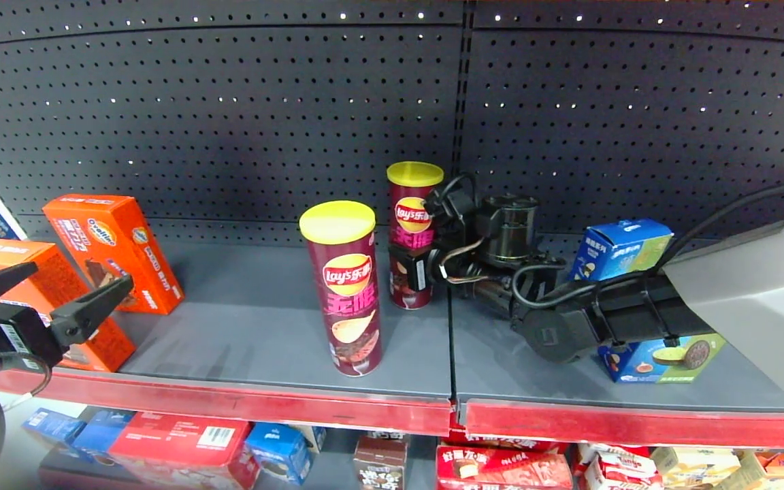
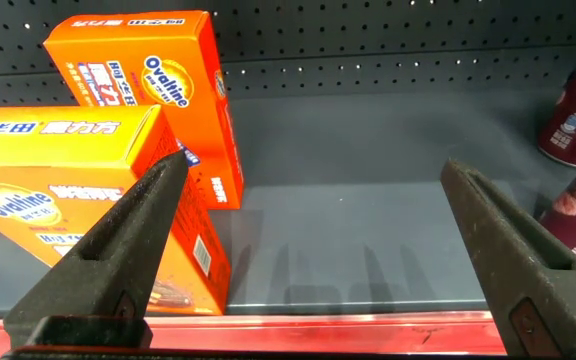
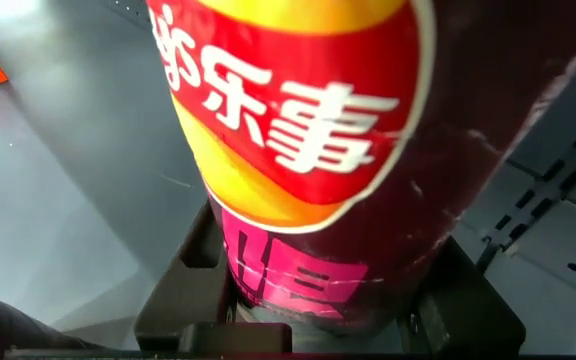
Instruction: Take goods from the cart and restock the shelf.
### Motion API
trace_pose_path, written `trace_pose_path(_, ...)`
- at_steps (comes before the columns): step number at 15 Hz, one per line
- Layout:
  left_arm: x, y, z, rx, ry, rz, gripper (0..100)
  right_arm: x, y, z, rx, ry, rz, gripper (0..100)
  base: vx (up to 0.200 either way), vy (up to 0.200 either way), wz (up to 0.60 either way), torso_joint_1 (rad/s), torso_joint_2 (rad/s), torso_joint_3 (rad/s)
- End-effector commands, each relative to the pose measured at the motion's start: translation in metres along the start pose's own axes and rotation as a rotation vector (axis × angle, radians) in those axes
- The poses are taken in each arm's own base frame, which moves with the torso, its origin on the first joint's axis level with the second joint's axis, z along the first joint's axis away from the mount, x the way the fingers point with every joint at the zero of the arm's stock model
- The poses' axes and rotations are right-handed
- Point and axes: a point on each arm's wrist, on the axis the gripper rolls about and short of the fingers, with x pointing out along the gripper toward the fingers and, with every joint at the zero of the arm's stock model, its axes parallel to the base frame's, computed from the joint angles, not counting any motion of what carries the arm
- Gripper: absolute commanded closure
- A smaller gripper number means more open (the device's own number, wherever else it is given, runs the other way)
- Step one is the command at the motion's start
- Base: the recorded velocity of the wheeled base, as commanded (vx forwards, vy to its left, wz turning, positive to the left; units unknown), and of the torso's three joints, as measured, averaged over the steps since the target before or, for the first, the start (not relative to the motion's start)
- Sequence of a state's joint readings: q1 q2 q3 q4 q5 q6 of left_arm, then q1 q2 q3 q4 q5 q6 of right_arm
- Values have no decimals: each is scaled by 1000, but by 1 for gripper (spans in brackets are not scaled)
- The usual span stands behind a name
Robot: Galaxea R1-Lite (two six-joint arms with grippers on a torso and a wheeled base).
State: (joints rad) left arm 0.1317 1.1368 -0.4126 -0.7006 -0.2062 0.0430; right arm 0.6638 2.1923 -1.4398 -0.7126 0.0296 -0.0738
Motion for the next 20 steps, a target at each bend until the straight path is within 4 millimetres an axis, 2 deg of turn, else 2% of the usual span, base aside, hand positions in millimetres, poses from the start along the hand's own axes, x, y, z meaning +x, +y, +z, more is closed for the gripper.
trace_pose_path(1, 0, 0, 0, 0, 1, -1, 0, 2, 1, -3, 0, 7, 4, 100, 0, 0, 0, 0, 0, 0)
trace_pose_path(9, 1, 0, 0, -1, 2, -1, 0, 0, 1, 0, 0, 12, 4, 100, 0, 0, 0, 0, 0, 0)
trace_pose_path(10, 1, 0, 0, -1, 2, -1, 0, 0, 1, 0, 1, 13, 4, 0, 0, 0, 0, 0, 0, 0)
trace_pose_path(14, 1, 0, 0, -1, 2, -1, 0, -1, 1, 4, 3, 0, 1, 0, 0, 0, 0, 0, 0, 0)
trace_pose_path(20, 1, 1, 0, -1, 2, 1, 0, -12, -2, 23, 4, -22, -15, 0, 0, 0, 0, 0, 0, 0)
